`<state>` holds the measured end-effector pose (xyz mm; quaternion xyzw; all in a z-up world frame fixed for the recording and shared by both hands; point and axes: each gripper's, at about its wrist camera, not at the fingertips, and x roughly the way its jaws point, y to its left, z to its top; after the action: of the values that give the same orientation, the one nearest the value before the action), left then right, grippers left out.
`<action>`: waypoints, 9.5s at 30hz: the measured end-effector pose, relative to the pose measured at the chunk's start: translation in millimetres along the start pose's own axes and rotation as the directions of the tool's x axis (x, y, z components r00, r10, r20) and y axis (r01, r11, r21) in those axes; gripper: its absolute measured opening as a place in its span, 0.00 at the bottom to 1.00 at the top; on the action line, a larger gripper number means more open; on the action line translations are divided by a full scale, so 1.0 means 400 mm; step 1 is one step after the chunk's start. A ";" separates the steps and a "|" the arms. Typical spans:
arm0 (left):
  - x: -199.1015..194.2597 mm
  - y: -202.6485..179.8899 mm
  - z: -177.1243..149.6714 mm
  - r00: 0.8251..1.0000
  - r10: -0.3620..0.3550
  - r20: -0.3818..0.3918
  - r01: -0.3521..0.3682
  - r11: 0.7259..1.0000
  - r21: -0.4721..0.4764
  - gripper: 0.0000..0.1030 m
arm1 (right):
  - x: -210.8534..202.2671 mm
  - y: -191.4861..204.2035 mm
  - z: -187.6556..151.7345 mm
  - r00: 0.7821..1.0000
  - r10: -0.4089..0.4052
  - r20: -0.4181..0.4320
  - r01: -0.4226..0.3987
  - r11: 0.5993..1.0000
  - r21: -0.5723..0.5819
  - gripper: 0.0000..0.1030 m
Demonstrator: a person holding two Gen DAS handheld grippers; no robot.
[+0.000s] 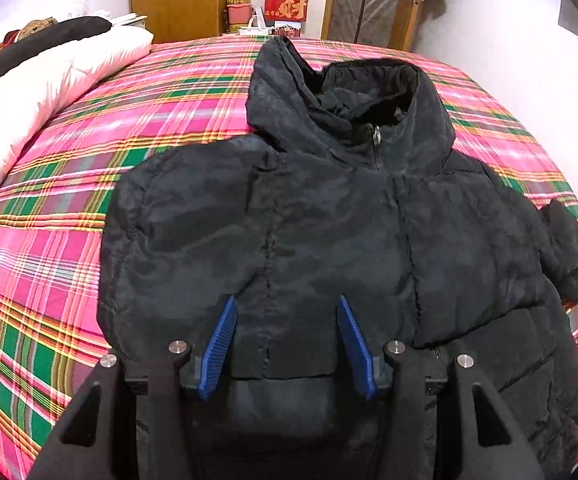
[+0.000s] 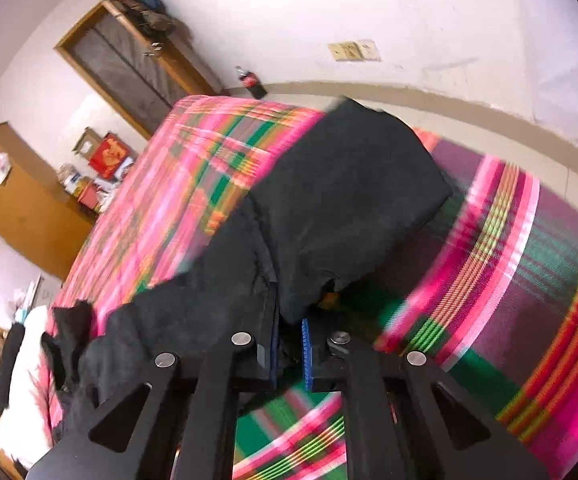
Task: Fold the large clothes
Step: 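Grasp the other jacket sleeve with the right tool, then fold the held sleeve across the jacket body with the right tool and release, then move both tools to the jacket hem, fingers open, then grasp the hem with both tools and fold it up toward the hood, then release the hem and press the folded jacket flat with both tools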
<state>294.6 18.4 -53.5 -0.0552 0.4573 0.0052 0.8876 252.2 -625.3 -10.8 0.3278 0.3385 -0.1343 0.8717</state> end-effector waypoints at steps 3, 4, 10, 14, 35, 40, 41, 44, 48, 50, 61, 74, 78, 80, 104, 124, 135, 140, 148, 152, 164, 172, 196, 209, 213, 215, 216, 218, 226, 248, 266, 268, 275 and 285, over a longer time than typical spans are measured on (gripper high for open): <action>-0.023 0.012 0.008 1.000 -0.009 0.017 0.009 1.000 -0.011 0.53 | -0.074 0.108 0.007 0.998 0.059 0.031 -0.056 0.994 -0.093 0.07; -0.033 0.016 0.009 1.000 -0.013 0.024 0.013 1.000 -0.015 0.53 | -0.096 0.142 0.009 0.996 0.079 0.038 -0.074 0.990 -0.119 0.07; -0.093 0.048 0.009 0.998 -0.037 0.059 0.040 0.999 -0.036 0.53 | -0.202 0.424 -0.026 0.968 0.251 0.023 -0.235 0.931 -0.281 0.07; -0.120 0.084 0.011 0.996 -0.051 0.079 0.056 0.997 -0.061 0.53 | -0.223 0.599 -0.088 0.935 0.353 -0.040 -0.343 0.869 -0.357 0.07; -0.105 0.303 -0.041 0.996 -0.048 0.077 0.062 0.979 -0.194 0.53 | 0.199 0.881 -0.714 0.795 0.196 -0.575 -0.497 0.754 -0.430 0.26; -0.113 0.278 -0.022 0.993 -0.078 0.087 0.093 0.977 -0.192 0.53 | 0.113 0.890 -0.671 0.771 0.257 -0.583 -0.562 0.706 -0.431 0.46; -0.121 0.264 -0.011 0.992 -0.086 0.096 0.103 0.978 -0.183 0.53 | 0.092 0.895 -0.661 0.770 0.277 -0.575 -0.573 0.695 -0.434 0.46; -0.149 0.209 0.027 0.984 -0.120 0.134 0.138 0.980 -0.141 0.53 | 0.010 0.867 -0.583 0.794 0.347 -0.498 -0.581 0.674 -0.456 0.46; -0.160 0.114 0.082 0.969 -0.184 0.166 0.198 0.977 -0.074 0.55 | -0.038 0.764 -0.457 0.883 0.328 -0.336 -0.464 0.720 -0.516 0.46; -0.141 0.048 0.105 0.962 -0.216 0.166 0.223 0.975 -0.024 0.55 | -0.017 0.697 -0.401 0.923 0.269 -0.274 -0.376 0.777 -0.504 0.46; 0.113 -0.069 0.058 0.993 -0.115 0.021 0.113 0.991 0.071 0.29 | 0.222 0.544 -0.432 0.955 0.008 -0.297 -0.175 0.822 -0.542 0.29; 0.033 -0.059 0.112 0.990 -0.125 0.066 0.122 0.991 0.055 0.29 | 0.138 0.588 -0.346 0.974 0.066 -0.217 -0.181 0.804 -0.566 0.29; 0.053 -0.083 0.175 0.991 -0.090 0.101 0.081 0.993 0.090 0.29 | 0.201 0.645 -0.320 0.972 0.055 -0.229 -0.182 0.792 -0.583 0.29; 0.112 -0.081 0.183 0.997 -0.064 0.054 0.059 0.995 0.086 0.29 | 0.263 0.657 -0.331 0.966 0.013 -0.259 -0.170 0.785 -0.596 0.29; 0.068 -0.021 0.042 0.997 -0.076 0.020 0.074 0.993 0.092 0.31 | 0.187 0.571 -0.461 0.951 -0.055 -0.305 -0.167 0.739 -0.652 0.28; 0.016 0.022 0.041 0.995 -0.096 -0.015 0.096 0.995 0.031 0.31 | 0.113 0.612 -0.460 0.955 -0.048 -0.292 -0.163 0.738 -0.655 0.36; -0.071 0.077 0.117 0.993 -0.115 0.028 0.114 0.992 0.046 0.50 | 0.074 0.742 -0.440 0.946 0.050 -0.320 -0.252 0.733 -0.632 0.49; -0.001 0.059 0.227 0.994 -0.107 0.031 0.104 0.989 0.102 0.51 | 0.144 0.849 -0.398 0.949 0.078 -0.306 -0.269 0.707 -0.654 0.49; 0.176 0.055 0.427 0.996 -0.086 0.030 0.083 0.993 0.083 0.52 | 0.358 1.002 -0.320 0.945 0.075 -0.318 -0.278 0.697 -0.661 0.49; 0.295 0.084 0.498 0.999 -0.052 0.009 0.052 0.998 0.032 0.52 | 0.475 1.047 -0.290 0.944 0.071 -0.323 -0.270 0.728 -0.630 0.49; 0.394 0.084 0.547 0.991 -0.134 0.032 0.134 0.991 -0.003 0.05 | 0.571 1.125 -0.278 0.948 0.058 -0.312 -0.258 0.715 -0.650 0.09; 0.141 0.114 0.497 0.958 -0.223 0.183 0.231 0.973 -0.024 0.03 | 0.317 1.050 -0.237 0.941 0.201 -0.273 -0.329 0.735 -0.593 0.07; -0.072 0.165 -0.055 0.985 -0.175 0.004 0.175 0.984 -0.010 0.04 | 0.091 0.586 -0.528 0.894 0.091 -0.439 -0.280 0.878 -0.388 0.10; -0.202 0.135 0.022 0.966 -0.225 0.126 0.228 0.974 -0.012 0.13 | -0.005 0.786 -0.479 0.902 0.249 -0.353 -0.406 0.769 -0.495 0.19; -0.130 0.042 0.060 0.960 -0.265 0.090 0.263 0.964 0.039 0.15 | 0.079 0.803 -0.560 0.887 0.199 -0.418 -0.410 0.754 -0.512 0.19; -0.092 0.011 0.037 0.961 -0.271 0.053 0.267 0.961 0.066 0.15 | 0.122 0.779 -0.620 0.879 0.139 -0.455 -0.394 0.751 -0.531 0.19; -0.066 0.002 0.019 0.965 -0.259 0.028 0.257 0.964 0.073 0.15 | 0.147 0.760 -0.651 0.875 0.105 -0.473 -0.381 0.751 -0.539 0.19; -0.014 0.006 -0.022 0.972 -0.234 -0.016 0.234 0.970 0.069 0.15 | 0.178 0.715 -0.690 0.864 0.079 -0.497 -0.372 0.766 -0.524 0.17; 0.037 0.014 -0.082 0.984 -0.178 0.008 0.176 0.979 0.103 0.19 | 0.218 0.672 -0.730 0.866 0.079 -0.495 -0.360 0.784 -0.505 0.16; 0.044 0.111 0.020 0.989 -0.151 0.006 0.151 0.989 -0.010 0.30 | 0.232 0.748 -0.530 0.942 0.034 -0.335 -0.256 0.716 -0.650 0.24; -0.026 0.052 -0.123 0.979 -0.203 -0.028 0.203 0.979 0.003 0.30 | 0.108 0.744 -0.766 0.885 0.070 -0.460 -0.373 0.696 -0.614 0.24; -0.004 0.050 -0.141 0.981 -0.194 -0.025 0.194 0.981 0.011 0.30 | 0.142 0.725 -0.793 0.881 0.048 -0.471 -0.364 0.704 -0.610 0.23; 0.041 0.026 -0.164 0.988 -0.151 -0.010 0.152 0.986 0.066 0.30 | 0.176 0.715 -0.813 0.886 0.065 -0.460 -0.372 0.694 -0.617 0.21; 0.039 0.019 -0.193 0.989 -0.150 0.010 0.149 0.987 0.062 0.30 | 0.166 0.711 -0.851 0.902 0.075 -0.425 -0.360 0.674 -0.645 0.21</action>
<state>240.5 17.3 -111.4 -0.0623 0.4453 -0.0750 0.8900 259.5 -187.5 -108.4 0.0240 0.4765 0.1765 0.8609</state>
